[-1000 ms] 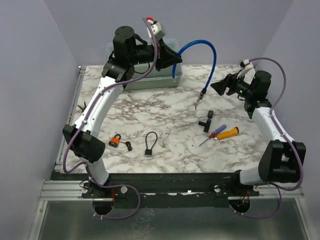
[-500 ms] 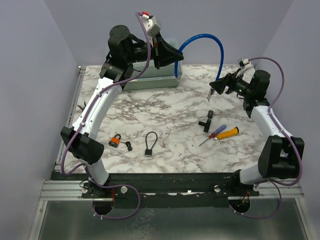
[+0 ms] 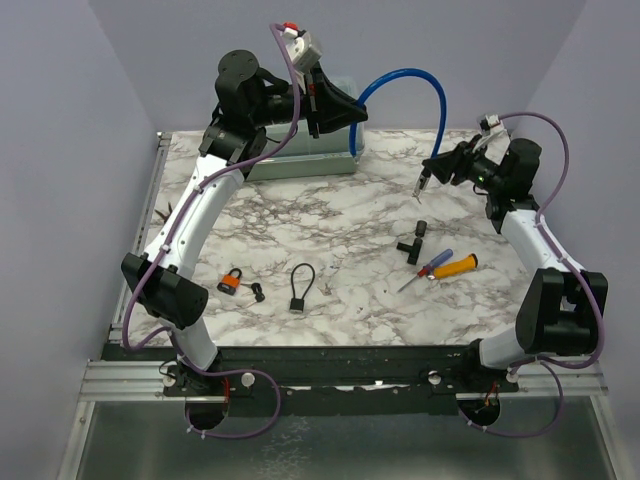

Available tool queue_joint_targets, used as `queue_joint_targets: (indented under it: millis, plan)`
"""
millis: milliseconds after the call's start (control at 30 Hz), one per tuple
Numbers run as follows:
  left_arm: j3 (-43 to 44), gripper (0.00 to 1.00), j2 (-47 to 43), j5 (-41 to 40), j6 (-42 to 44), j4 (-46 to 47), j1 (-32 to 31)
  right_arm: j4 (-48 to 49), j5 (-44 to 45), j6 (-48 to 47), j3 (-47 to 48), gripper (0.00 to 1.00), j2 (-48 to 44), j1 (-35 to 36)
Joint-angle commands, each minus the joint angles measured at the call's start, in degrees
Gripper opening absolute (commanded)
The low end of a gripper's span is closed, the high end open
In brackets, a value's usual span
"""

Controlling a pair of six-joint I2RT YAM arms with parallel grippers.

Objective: Lock with the key
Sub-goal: Lock the lock.

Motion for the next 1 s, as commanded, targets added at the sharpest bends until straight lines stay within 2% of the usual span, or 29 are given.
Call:
queue_joint_targets:
  millis: [0,200,267,400,533,733,967]
  plan:
    - [0.22,0.0,-1.92,1.52,-0.49,4.45,-0.1,2.22,0.43,1.5,0.31,0.38,0.31,0.05]
    - [-1.98,0.0,-2.68,0.78,0.37,4.44,-0.1,2.33,0.33,4.36,1.54,0.08,0.0,0.04]
    - [-3.51,0.0,-3.25,-0.29,1.37,4.45,-0.06,2.02,-0.28,6.33,2.41,0.01,-0.21,0.03]
    - [-6.48,0.0,-4.38,-5.7,0.98,4.65,-0.47,-0.07,-2.46,13.23,4.14,0.0,-0.27,0.03]
    - [-11.86,0.0,-7.4,-11.57,5.85,6.82,-2.31,-0.32,-4.68,21.58,3.82,0.0,-0.96,0.26]
    - [-19.36,0.0,-11.15,-16.29,13.42,10.15,-6.42,-4.58,-2.95,31.25,2.9,0.0,-2.06,0.89]
    - [-25.53,0.0,-13.23,-20.26,15.46,16.94,-10.45,-5.29,-2.56,38.4,0.14,0.0,-3.4,2.84]
